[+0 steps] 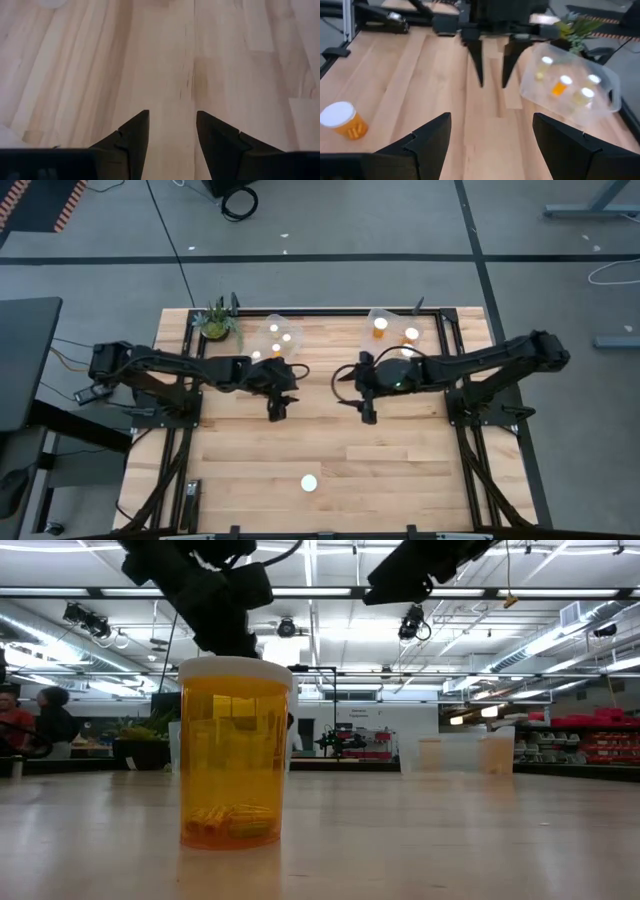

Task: Pick and place medicine bottles into bin by pill shape (circle, oval)
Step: Put the large orange capsule bottle into the right transparent bin

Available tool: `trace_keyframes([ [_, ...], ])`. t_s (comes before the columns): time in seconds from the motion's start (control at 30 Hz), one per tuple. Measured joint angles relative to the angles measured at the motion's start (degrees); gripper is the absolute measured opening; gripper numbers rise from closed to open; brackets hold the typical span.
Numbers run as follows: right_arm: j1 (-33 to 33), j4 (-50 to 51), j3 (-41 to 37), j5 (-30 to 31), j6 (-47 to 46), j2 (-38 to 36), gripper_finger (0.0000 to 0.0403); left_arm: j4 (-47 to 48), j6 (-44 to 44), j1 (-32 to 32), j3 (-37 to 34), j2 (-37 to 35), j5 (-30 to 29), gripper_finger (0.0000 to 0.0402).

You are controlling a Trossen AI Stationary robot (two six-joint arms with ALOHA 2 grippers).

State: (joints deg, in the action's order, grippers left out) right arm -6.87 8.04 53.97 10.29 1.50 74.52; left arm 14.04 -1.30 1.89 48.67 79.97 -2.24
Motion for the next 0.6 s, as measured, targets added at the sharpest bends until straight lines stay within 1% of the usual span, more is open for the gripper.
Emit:
trace_keyframes([
  [0.17,-1.5,1.8,4.2,0.0,-1.5,6.1,0.0287,-5.0,0.0,0.1,-6.2,-4.8,-0.1,0.0172],
  [0.33,-3.2,2.6,8.6,-0.1,-3.0,12.5,0.0287,-6.7,0.3,0.2,-10.9,-10.6,-0.1,0.0172],
  [0.5,-4.2,4.5,13.3,-1.4,-4.1,17.8,0.0287,-8.0,0.3,0.2,-14.4,-16.4,-0.1,0.0172],
  [0.57,-4.5,5.7,15.4,-2.5,-4.5,19.7,0.0287,-10.0,0.0,0.1,-15.4,-18.1,-0.1,0.0172],
  [0.6,-4.7,5.7,16.3,-3.0,-4.6,20.7,0.0287,-9.2,-0.2,0.1,-16.3,-19.8,-0.1,0.0172],
])
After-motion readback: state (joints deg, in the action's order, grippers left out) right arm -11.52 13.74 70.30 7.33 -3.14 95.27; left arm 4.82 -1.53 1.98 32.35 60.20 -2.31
